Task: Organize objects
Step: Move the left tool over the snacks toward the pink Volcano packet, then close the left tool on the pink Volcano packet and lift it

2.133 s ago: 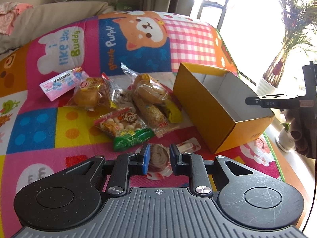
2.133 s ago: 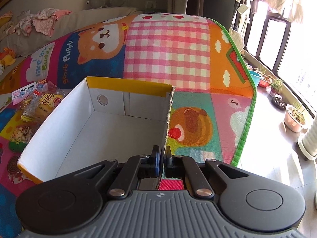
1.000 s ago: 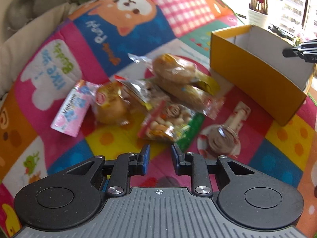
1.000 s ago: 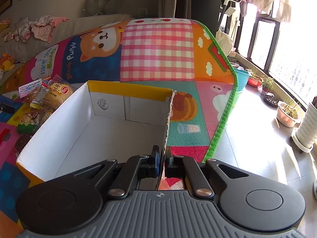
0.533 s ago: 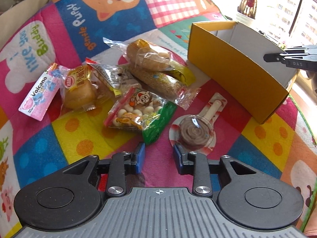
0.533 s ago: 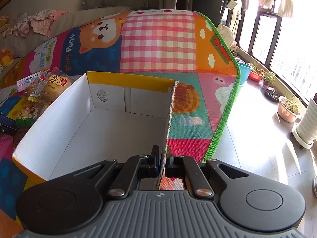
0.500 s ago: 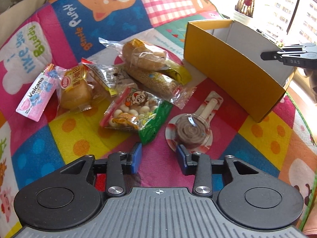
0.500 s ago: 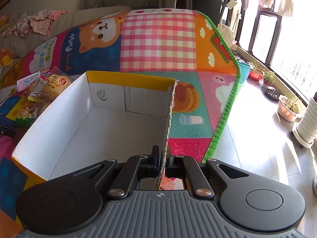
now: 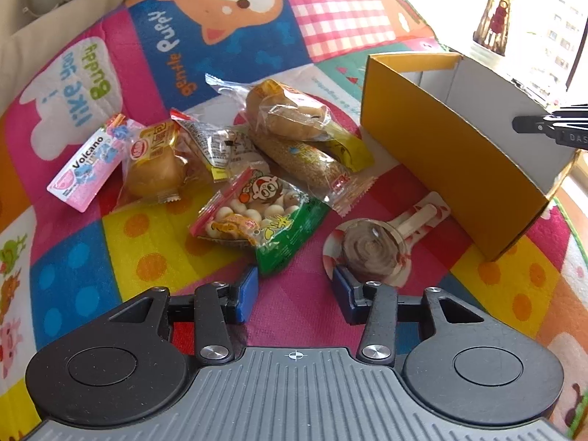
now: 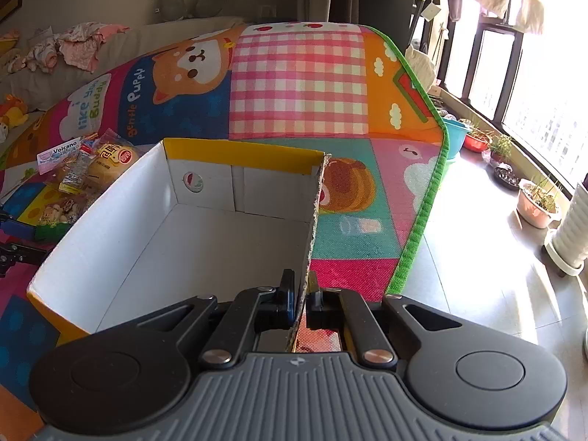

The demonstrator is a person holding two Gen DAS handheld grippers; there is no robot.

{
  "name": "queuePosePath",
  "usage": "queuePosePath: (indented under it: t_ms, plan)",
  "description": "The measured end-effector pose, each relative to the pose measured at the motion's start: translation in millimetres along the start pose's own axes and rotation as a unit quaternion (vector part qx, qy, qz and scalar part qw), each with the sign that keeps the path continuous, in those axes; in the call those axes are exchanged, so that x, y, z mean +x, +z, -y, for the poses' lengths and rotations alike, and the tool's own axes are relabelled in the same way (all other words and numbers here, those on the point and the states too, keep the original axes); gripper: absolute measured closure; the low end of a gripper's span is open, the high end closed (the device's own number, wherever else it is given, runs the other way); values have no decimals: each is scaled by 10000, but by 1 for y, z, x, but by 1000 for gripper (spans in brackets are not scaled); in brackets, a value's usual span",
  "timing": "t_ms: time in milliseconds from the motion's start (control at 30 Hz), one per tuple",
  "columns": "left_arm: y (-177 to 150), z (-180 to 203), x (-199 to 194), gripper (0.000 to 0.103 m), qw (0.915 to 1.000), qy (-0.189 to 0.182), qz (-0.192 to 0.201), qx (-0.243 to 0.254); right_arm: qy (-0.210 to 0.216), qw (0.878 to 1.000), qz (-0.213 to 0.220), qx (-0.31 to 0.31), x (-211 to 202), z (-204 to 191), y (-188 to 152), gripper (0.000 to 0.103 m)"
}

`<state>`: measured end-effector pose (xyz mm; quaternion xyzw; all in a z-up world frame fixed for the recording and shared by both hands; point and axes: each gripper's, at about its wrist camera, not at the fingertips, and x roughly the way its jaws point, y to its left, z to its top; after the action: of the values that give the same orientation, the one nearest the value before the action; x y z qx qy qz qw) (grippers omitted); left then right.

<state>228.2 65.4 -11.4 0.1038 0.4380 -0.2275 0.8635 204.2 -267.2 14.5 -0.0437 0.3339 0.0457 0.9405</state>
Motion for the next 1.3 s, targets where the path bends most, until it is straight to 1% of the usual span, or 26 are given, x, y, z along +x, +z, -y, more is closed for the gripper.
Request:
queuePosePath:
  t_ms: [67,100,133,167,200,233,267,300,400,433,467,500,567,667,733,767,833,867,900,1033,1100,1167,1300]
  plan:
    - [5,-3,-14,55,9996,-283,52,-9,-11,10000,28,-7,-2,0,0,98]
    - [9,-5,-21,54,9995,-276,166,20,-4,10000,47,-10,-3,0,0,98]
    - [16,-9,-31,53,9993,-131,347,82,2,10000,71,-27,-4,-1,0,98]
    - [24,-14,-38,53,9984,104,535,169,2,9999,93,-48,-5,-1,1,98]
    - [32,-20,-43,53,9964,395,708,259,8,9999,119,-77,-6,-2,1,98]
    - [42,-29,-46,53,9926,764,863,378,16,9999,135,-97,-6,-2,1,98]
    - [50,-38,-46,56,9885,1085,941,478,20,9998,150,-115,-6,-3,2,98]
    - [59,-49,-42,57,9859,1289,929,532,23,9998,160,-128,-6,-3,2,98]
    - [78,-76,-21,56,9837,1558,441,783,27,9998,162,-133,-6,-3,3,97]
    - [83,-84,-11,53,9796,1713,177,1033,28,9998,156,-131,-6,-3,3,97]
    - [84,-88,-5,55,9741,1882,19,1251,30,9998,145,-127,-7,-3,3,97]
    - [85,-90,2,55,9694,1972,-114,1458,29,9998,139,-124,-7,-3,3,97]
    - [86,-92,12,53,9636,1971,-355,1773,24,9998,137,-127,-9,-3,2,97]
    - [87,-95,31,53,9575,1999,-639,1977,21,9999,116,-121,-8,-3,2,98]
    - [91,-102,45,53,9579,2077,-724,1847,-9,9998,117,-152,-7,-4,4,98]
    - [95,-107,50,53,9606,2060,-719,1724,-4,9998,120,-166,-7,-4,4,97]
    - [101,-118,59,53,9698,1865,-756,1381,2,9997,143,-196,-9,-5,6,97]
    - [103,-121,64,53,9730,1767,-789,1261,6,9997,150,-207,-10,-5,5,97]
    - [104,-123,68,53,9749,1705,-799,1188,12,9996,151,-221,-11,-5,5,97]
    - [110,-128,73,53,9794,1680,-668,897,27,9997,113,-224,-11,-5,5,97]
    - [109,-129,72,52,9801,1679,-629,858,34,9997,88,-206,-10,-4,5,97]
    - [107,-128,69,55,9800,1687,-622,855,57,9998,69,-174,-9,-3,5,97]
    - [98,-118,64,61,9758,1844,-643,988,85,9999,64,-109,-7,-4,5,97]
